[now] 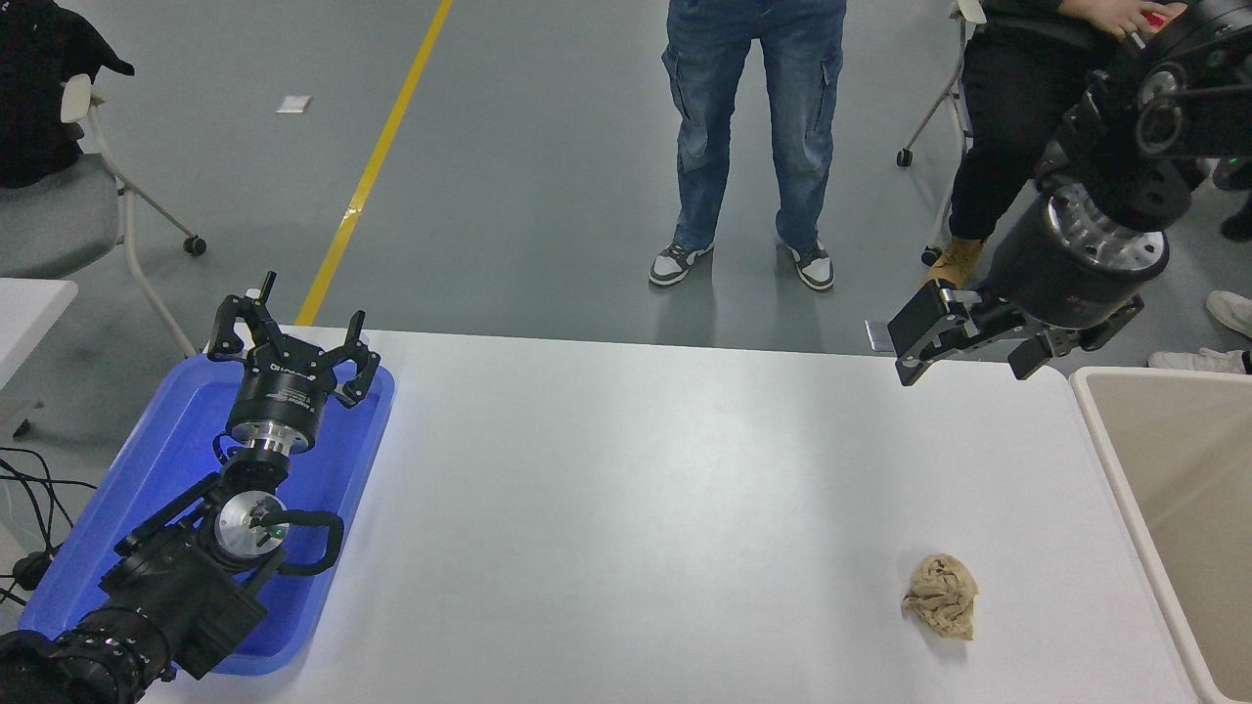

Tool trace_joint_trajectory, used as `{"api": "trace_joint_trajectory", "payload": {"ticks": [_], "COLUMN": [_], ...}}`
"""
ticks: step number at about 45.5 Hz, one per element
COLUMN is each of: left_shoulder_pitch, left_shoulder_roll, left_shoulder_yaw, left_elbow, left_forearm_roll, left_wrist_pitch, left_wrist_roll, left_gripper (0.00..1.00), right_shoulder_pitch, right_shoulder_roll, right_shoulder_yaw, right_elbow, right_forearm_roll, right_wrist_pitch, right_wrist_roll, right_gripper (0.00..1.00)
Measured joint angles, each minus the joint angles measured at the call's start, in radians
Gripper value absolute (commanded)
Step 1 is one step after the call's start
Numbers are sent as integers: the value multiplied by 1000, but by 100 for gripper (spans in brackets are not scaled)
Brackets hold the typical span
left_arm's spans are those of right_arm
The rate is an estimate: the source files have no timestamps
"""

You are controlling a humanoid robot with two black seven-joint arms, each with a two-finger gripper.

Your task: Pick up paper ball place in dustbin

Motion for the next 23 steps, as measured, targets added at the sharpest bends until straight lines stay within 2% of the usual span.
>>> {"api": "trace_joint_trajectory", "payload": {"ticks": [23], "left_shoulder_pitch": [0], "left_shoulder_roll": [0], "left_shoulder_yaw": [0], "left_elbow": [0], "left_forearm_roll": [1], "left_wrist_pitch": [0], "left_wrist_roll": [0], "left_gripper": [100], "right_shoulder_pitch": [-8], "right_shoulder_roll": [-2], "right_shoulder_yaw": [0], "right_elbow": [-1], "right_forearm_roll": [-2], "right_wrist_pitch": [0], "right_wrist_roll": [0], "right_gripper": [100]}}
